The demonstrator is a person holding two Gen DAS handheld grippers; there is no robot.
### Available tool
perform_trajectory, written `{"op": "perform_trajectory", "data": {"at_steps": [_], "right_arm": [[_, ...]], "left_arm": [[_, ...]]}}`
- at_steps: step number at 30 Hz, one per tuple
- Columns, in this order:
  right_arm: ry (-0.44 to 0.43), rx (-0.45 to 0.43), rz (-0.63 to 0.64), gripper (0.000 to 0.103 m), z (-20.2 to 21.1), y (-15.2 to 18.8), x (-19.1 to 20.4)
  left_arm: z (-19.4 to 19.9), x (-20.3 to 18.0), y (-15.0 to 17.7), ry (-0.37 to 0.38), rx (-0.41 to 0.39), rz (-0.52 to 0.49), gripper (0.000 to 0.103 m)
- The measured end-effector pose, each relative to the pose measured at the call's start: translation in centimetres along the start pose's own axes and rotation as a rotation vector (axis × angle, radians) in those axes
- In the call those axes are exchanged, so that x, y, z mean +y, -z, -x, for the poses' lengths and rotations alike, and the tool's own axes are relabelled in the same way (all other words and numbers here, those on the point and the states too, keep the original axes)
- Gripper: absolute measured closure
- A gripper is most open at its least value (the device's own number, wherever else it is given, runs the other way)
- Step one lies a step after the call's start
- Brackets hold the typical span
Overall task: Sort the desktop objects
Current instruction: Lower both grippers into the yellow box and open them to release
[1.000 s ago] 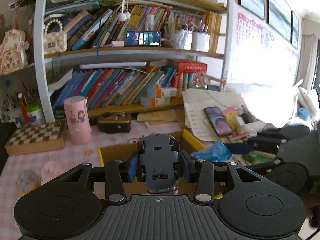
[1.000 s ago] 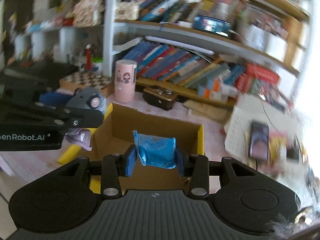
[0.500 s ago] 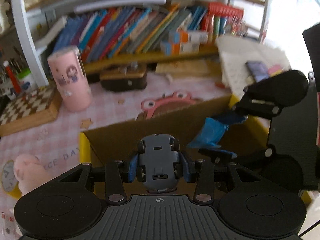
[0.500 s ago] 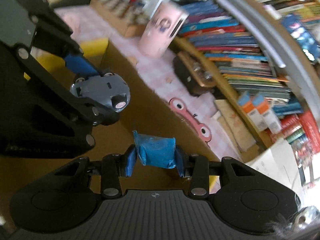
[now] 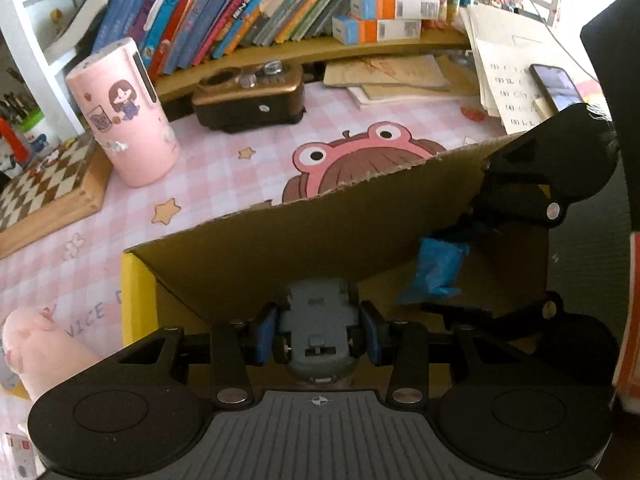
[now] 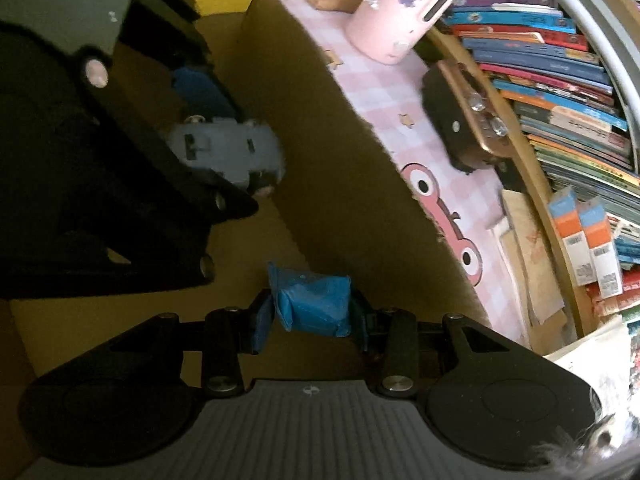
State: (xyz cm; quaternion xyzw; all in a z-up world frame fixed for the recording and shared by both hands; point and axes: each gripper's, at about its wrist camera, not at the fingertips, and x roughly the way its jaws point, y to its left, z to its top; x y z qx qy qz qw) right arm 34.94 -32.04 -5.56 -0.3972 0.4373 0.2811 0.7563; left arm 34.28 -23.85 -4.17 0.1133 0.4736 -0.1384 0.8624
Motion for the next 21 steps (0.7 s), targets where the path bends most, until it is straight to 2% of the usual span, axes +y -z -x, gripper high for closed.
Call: {"op": "perform_trajectory", "data": {"at_steps": [4,5,8,10,16,21], "right_arm": [[-0.029,-0.006,-0.004,0.065,-0.3,0.1,-0.5],[-0.041,-0.006,-0.014,0.061,-0.3,0.1,-0.7],[-0.063,-0.015,-0.038,0.049,-0.3,0.0,-1.3],[-0.072,-0.019,-0.041,0.046,-0.3,-0.1,-1.3],[-0.073,-0.088,-0.081,0.038,2.4,0.1,-1.5],[-0.033,-0.179,-0.143,0.035,6.1,0.8,-2.4]], "left_arm": [[0.1,0.0,-0.1,-0.019,-0.016,-0.008,0.059],[0.0,0.0,-0.1,-0.021,-0.009,-0.01,0.058],[0.2,-0.3,-0.2,-0.016,-0.009,-0.036,0.05],[0.7,-0.6,-0.3,-0.015,-0.021,-0.059,0.038],[3.6,-0.7,-0.6,-0.023,-0.091,-0.073,0.029],[7.2,0.0,-0.5,-0.047,-0.197,-0.058,0.021]]}}
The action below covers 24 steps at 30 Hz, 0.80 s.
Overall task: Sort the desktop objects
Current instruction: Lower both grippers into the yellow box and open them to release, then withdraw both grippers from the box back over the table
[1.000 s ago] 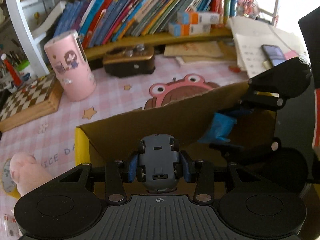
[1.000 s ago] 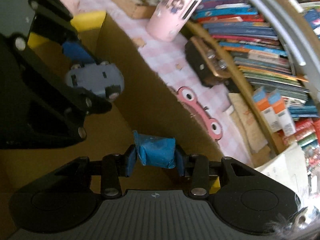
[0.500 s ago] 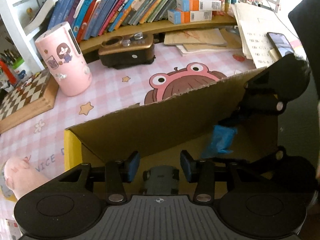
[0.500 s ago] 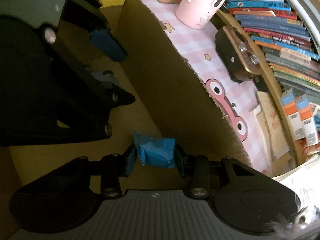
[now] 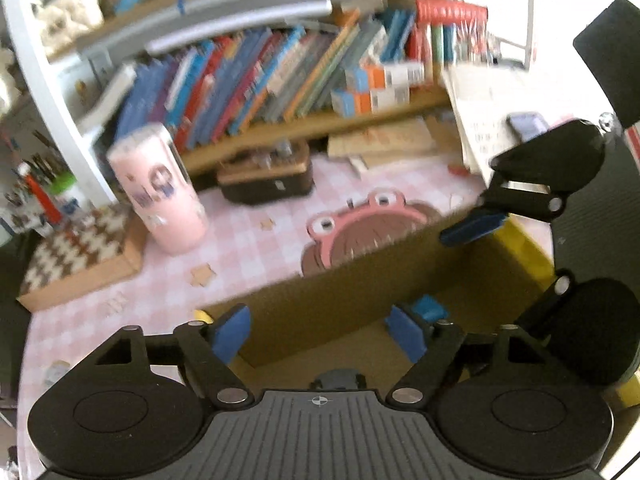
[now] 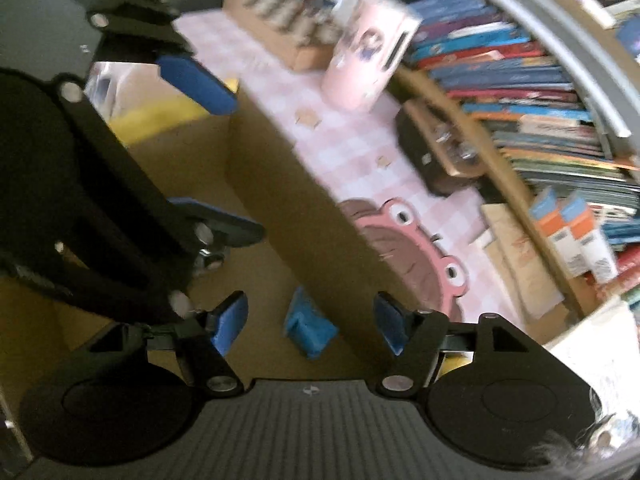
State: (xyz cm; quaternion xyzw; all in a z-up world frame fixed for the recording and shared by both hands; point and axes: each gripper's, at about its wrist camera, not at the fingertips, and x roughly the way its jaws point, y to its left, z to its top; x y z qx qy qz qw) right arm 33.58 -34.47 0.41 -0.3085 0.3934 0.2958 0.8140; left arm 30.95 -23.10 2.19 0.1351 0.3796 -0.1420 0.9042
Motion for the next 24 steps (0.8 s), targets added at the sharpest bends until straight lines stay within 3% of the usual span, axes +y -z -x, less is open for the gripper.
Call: {"op": "perform_trajectory", "data": {"at_steps": [9,18,24], "right_arm": [[0.11,-0.196,-0.256,0.031,7.3,1.7,-0.6],[0.311,-0.381,-0.504,0.025,14.5,4.9,1.8],[0.433,-0.46,-0.623,0.022,17.8,6.8,5.0]], "left_arm": [[6.4,1.1,0.5,-0.082,-0.171,0.091,0.008],[12.3,2.2,3.4,-0.172,-0.309,0.21,0.007],[15.7,3.1,5.9,-0.253,-0.41,0.24,0.005]]}}
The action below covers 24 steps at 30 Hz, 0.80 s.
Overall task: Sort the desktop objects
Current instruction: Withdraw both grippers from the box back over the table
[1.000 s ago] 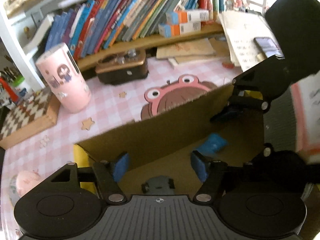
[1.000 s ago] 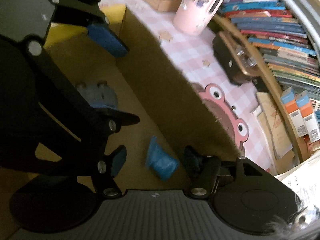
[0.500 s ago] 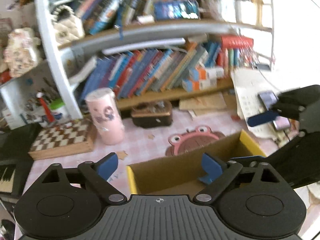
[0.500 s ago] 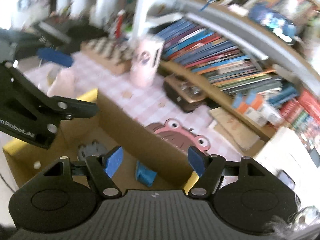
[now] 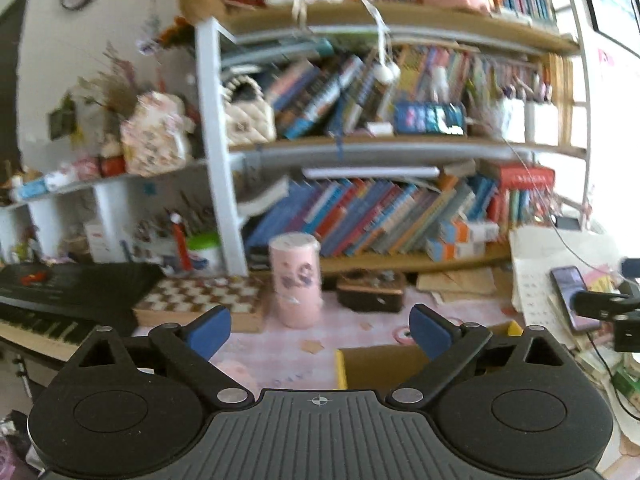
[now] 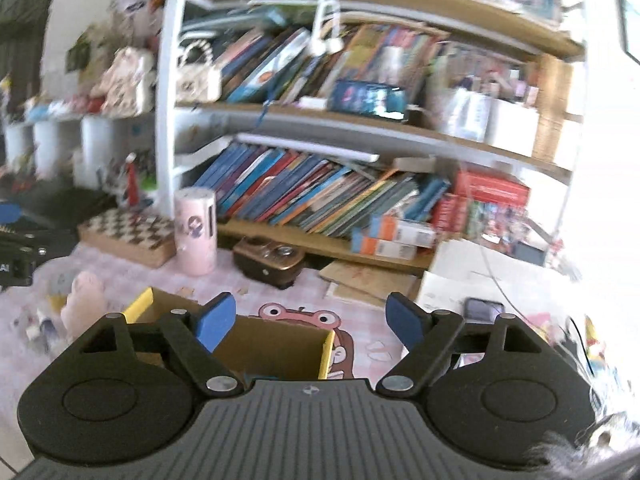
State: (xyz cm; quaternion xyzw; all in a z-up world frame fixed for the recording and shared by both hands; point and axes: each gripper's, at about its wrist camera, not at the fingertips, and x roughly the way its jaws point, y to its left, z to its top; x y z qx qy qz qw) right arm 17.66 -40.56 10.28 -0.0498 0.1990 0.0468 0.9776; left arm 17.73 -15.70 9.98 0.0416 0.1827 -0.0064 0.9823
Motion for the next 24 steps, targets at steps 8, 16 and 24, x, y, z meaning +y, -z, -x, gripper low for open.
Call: {"op": "perform_trajectory", "data": {"at_steps": [8,16,24], "right_arm": [[0.095,0.03,-0.155,0.022,4.5,4.0,2.7],[0.168,0.125,-0.244,0.022,7.2,9.5,8.7],[0.169,0.208,-0.235,0.022,9.3,12.9,15.5]], "left_arm": [[3.9,2.6,3.3,-0.002,-0.031,0.028,0.004],[6.4,4.4,8.5,0.073,0.055,-0.037,0.004],[9.1,6.2,13.2,0.079,0.11,-0.152,0.004]]}}
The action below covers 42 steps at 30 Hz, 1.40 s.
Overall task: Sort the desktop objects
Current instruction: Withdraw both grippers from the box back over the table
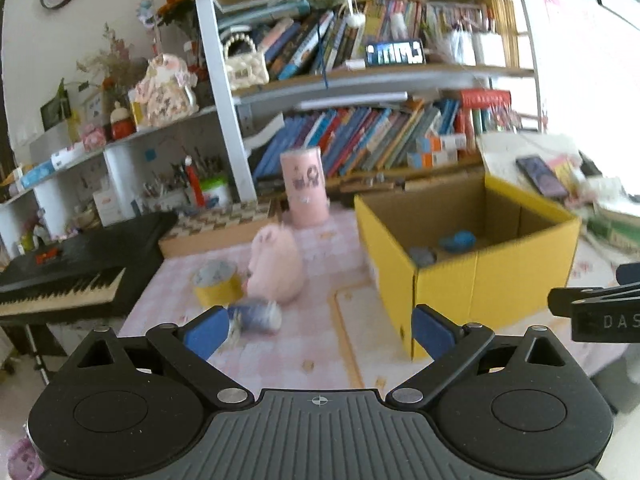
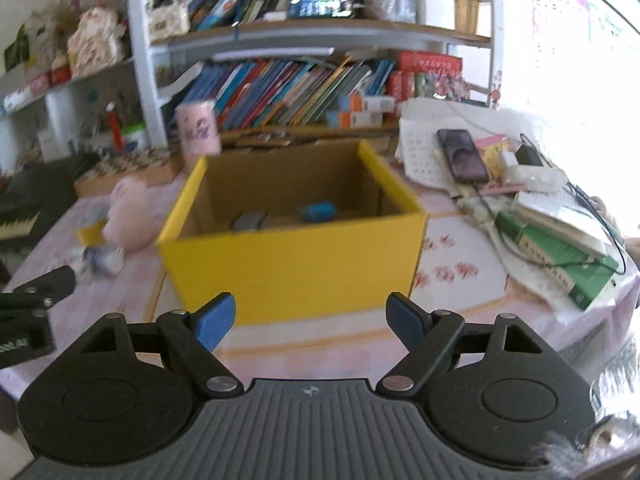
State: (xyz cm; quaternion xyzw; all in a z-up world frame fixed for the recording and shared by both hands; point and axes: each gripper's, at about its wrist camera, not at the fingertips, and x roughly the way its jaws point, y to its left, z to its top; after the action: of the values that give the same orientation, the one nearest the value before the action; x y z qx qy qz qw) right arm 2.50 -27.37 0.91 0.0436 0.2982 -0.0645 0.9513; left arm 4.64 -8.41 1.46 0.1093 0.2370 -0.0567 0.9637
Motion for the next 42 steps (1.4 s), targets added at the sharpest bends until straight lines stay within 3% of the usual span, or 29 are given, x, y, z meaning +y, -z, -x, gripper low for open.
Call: {"op": "perform_trajectory", "data": {"at_steps": [7,16,32,42], "right_arm": [[-0.006,0.082,0.01,0.022,1.0,2.7,3.5],[-0.046,0.114,0.009,0.022,2.4,4.4,6.9],[-0.142,0.124,0.082,0.016,3.0,4.7,12.9],[-0.173,0.121,0.111,0.019,2.8,4.4,15.6]], "left_arm": [[1.0,2.6,2.5,0.033,0.087,0.012,0.004],[2.5,6.0,5.1,0.028,0.152,0.034,0.004],[4.9,11.3,6.8,-0.007,0.116,0.103,0.004],[5.3,14.2,7.5,-0.057,0.111,0.14,0.004]]}}
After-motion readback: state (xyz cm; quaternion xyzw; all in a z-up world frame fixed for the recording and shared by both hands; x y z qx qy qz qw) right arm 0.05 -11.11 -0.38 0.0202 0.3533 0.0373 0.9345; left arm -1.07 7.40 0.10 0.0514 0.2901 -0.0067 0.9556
